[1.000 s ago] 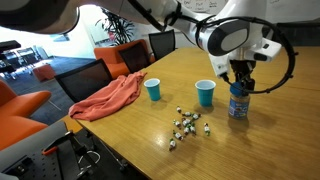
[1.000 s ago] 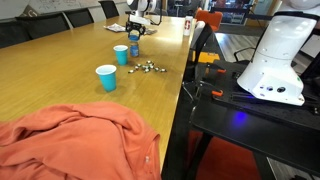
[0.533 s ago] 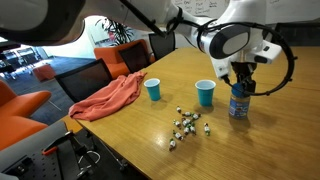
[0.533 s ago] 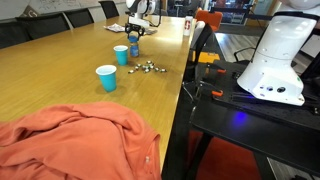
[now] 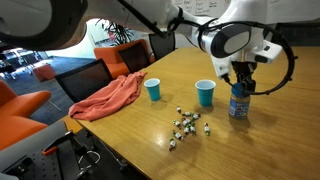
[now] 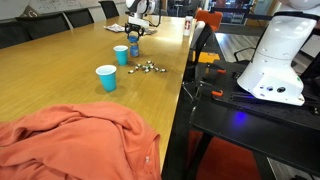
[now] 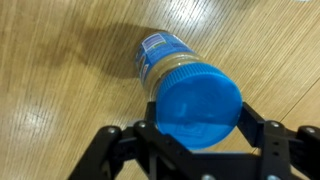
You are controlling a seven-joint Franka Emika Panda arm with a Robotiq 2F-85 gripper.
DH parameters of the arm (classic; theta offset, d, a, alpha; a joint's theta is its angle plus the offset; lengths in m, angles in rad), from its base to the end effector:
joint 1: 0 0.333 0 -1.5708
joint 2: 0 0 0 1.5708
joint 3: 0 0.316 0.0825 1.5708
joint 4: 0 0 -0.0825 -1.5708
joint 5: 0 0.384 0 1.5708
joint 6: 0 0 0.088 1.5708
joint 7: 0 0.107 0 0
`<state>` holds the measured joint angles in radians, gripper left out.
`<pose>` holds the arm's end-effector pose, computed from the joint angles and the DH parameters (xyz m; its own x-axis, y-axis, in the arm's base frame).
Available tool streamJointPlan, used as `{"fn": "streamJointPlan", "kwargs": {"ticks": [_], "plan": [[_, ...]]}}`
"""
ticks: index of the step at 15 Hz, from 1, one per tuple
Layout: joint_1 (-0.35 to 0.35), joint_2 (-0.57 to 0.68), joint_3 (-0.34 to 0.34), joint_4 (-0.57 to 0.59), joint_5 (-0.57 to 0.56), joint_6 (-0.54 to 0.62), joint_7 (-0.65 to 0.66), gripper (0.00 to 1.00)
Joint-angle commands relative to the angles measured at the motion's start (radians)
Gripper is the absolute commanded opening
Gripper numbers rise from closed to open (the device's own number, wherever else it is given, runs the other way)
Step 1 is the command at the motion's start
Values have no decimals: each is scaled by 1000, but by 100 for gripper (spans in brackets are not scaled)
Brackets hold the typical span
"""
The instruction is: Put the lid on the peanut butter jar
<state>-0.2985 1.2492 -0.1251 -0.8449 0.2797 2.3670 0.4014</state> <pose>0.7620 -0.2866 0.1580 0.5947 -0.7788 0.1995 -0.7475 -0.6270 -0.2194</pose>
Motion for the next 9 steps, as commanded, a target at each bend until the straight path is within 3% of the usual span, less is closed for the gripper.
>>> {"fn": "streamJointPlan", "kwargs": {"ticks": [1, 9], "plan": [[4, 6, -15, 41, -9, -71, 39, 54], [17, 28, -52, 62, -14, -75, 90, 54]]}}
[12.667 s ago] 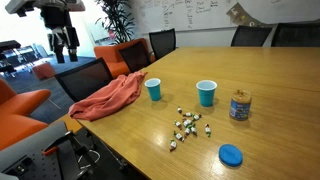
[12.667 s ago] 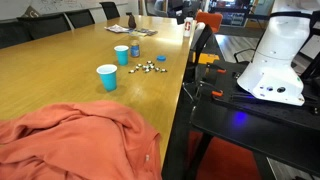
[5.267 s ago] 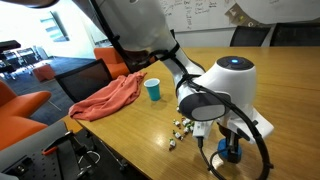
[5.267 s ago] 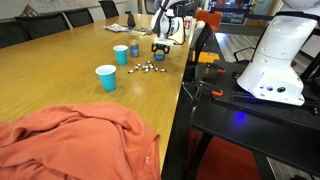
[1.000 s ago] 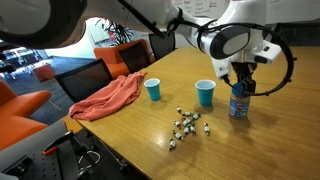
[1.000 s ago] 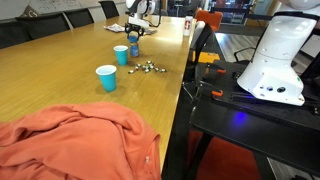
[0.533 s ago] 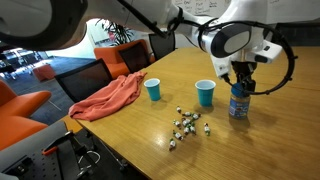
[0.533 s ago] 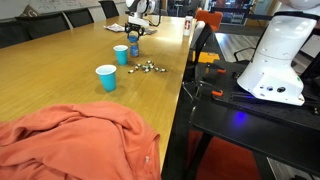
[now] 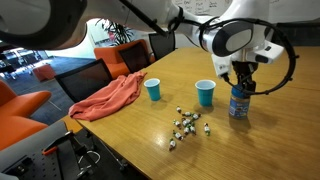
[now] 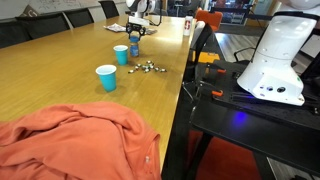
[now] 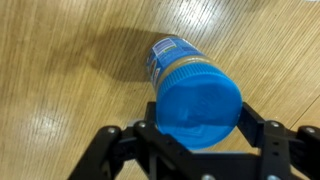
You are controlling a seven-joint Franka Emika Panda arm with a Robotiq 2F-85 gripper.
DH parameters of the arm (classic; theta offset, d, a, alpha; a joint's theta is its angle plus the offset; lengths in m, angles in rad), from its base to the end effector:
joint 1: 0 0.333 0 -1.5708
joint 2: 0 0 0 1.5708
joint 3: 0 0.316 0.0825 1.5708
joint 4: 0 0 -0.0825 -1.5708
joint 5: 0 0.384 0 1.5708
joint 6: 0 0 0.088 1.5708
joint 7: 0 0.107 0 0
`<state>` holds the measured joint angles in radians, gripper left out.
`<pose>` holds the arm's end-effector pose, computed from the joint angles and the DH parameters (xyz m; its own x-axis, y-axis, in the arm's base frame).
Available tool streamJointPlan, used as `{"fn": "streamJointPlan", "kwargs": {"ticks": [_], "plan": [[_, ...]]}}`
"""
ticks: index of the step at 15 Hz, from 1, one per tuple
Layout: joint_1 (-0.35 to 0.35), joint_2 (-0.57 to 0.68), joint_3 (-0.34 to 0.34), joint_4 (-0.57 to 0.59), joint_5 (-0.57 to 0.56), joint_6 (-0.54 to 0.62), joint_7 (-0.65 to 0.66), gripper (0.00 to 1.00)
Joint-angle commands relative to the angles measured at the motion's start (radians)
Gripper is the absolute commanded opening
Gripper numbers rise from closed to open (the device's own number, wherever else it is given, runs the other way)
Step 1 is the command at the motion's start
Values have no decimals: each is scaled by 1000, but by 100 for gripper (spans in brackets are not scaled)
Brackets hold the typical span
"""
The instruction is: Put the lid on the peanut butter jar
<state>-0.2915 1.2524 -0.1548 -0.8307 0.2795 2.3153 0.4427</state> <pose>0.7589 -0.2905 0.1581 0.5756 -0.7996 0.1712 -0.7773 -0.6000 -0.1892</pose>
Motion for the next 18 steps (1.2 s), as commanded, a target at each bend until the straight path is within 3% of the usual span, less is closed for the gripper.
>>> {"fn": "streamJointPlan", "kwargs": {"ticks": [1, 4, 5, 7, 12, 15, 18], "plan": [[9, 28, -20, 50, -12, -23, 46, 54], [8, 34, -14, 56, -10, -25, 36, 54], [7, 34, -12, 56, -8, -24, 33, 95], [6, 27, -9, 52, -5, -25, 27, 100], [-4, -33, -2, 20, 4, -25, 5, 100], [-12, -96, -11, -10, -6, -110, -1, 100], [-38, -172, 4, -48, -6, -247, -99, 100]]}}
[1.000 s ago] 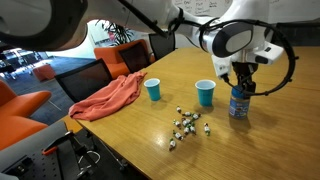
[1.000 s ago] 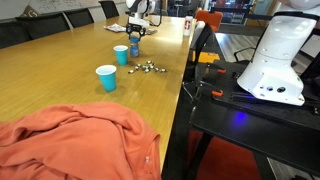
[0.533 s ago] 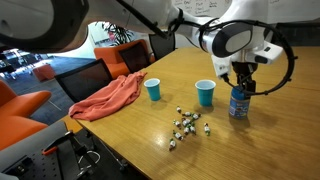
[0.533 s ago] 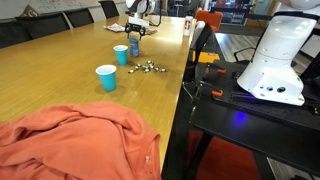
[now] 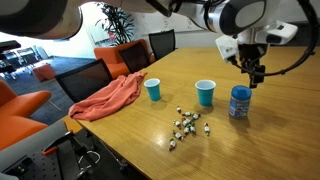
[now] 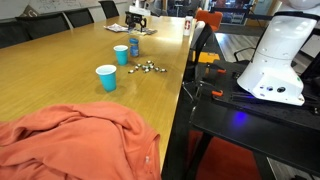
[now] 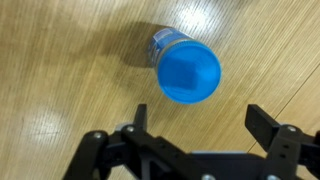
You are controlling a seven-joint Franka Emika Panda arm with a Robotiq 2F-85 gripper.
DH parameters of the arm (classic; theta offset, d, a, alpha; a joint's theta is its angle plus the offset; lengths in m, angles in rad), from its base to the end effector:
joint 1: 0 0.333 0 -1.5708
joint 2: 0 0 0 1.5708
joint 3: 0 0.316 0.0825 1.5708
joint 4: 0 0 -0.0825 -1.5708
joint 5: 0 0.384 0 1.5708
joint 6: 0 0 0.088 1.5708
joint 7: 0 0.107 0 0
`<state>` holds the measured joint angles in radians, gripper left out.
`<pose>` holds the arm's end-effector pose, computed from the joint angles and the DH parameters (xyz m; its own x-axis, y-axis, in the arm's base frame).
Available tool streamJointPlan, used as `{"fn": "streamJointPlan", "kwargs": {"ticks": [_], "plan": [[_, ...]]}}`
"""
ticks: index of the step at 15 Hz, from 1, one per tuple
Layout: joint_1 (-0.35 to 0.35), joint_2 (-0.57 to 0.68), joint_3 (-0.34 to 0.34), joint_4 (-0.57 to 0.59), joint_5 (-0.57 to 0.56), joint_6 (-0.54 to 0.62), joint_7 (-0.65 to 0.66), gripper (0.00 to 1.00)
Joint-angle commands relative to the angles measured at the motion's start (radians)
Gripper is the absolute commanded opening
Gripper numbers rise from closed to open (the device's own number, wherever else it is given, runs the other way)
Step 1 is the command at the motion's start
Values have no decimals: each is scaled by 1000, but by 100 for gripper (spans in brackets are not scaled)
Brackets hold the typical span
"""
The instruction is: Put the lid on the peanut butter jar
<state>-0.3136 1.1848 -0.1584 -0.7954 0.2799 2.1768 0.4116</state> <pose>0.7583 -0.3047 0.2153 0.6005 -0.7874 0.1393 -0.7662 -0.6164 -0.1817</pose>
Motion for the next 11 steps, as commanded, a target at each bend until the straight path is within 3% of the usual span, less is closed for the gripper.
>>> {"fn": "streamJointPlan", "kwargs": {"ticks": [1, 3, 11], "plan": [[-22, -134, 5, -103, -8, -136, -99, 100], [-28, -185, -5, -142, -12, -160, -141, 100], [-11, -397, -21, -448, -14, -30, -262, 100]]}}
